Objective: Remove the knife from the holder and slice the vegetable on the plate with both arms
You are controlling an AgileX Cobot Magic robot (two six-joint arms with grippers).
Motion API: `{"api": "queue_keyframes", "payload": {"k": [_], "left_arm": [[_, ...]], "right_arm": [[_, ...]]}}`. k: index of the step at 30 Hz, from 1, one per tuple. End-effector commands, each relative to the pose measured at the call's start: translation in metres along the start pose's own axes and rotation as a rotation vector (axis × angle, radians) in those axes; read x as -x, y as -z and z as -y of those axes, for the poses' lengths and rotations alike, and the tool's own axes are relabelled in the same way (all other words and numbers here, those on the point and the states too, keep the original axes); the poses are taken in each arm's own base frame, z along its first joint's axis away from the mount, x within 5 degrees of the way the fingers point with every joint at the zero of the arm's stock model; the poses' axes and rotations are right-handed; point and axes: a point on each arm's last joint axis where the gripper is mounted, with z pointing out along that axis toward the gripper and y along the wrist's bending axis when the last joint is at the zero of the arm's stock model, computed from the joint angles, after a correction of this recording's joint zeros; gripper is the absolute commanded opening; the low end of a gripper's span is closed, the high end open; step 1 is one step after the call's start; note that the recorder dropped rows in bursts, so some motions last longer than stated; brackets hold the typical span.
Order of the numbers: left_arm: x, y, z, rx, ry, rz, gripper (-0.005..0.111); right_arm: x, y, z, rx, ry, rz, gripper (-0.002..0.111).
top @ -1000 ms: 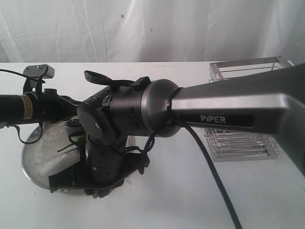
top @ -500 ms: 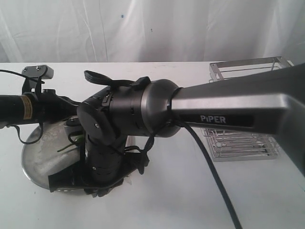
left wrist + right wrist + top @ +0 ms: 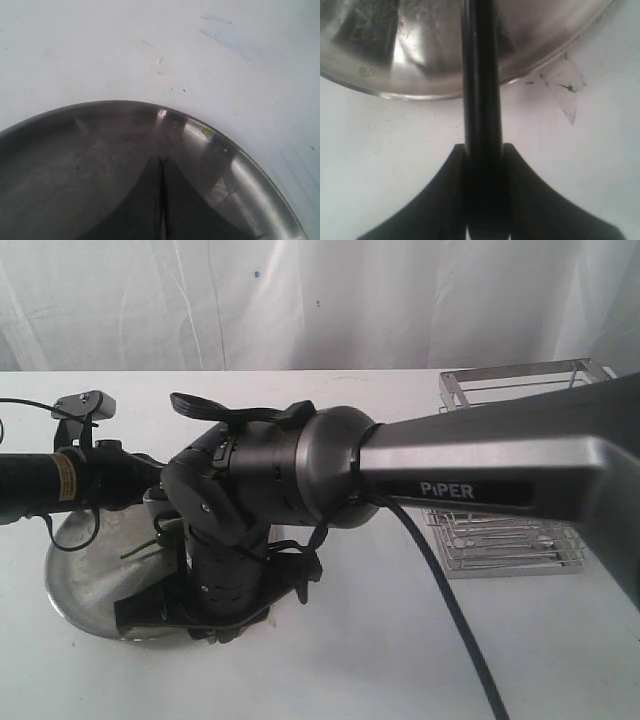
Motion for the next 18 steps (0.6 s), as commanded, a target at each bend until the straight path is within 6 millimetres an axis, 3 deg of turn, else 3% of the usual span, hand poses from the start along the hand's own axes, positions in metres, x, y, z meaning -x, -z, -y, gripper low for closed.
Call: {"api": "queue_keyframes", "payload": {"k": [1,11,18], "left_arm": [[0.002,0.001,-0.002,0.018,0.038,0.015,0.0],[0.007,0.003,-0.003,0.0,0.073,0.062,0.0],[0.017,0.017,-0.028,0.015,0.219,0.157,0.0]], "right_arm": [[-0.001,0.003,-0.006,-0.004,0.007,0.023,0.0],[0.0,0.001,-0.005,-0.012,0.007,0.037,0.0],[-0.001,-0.018,-0.007,-0.016,0.01,0.02,0.0]]}}
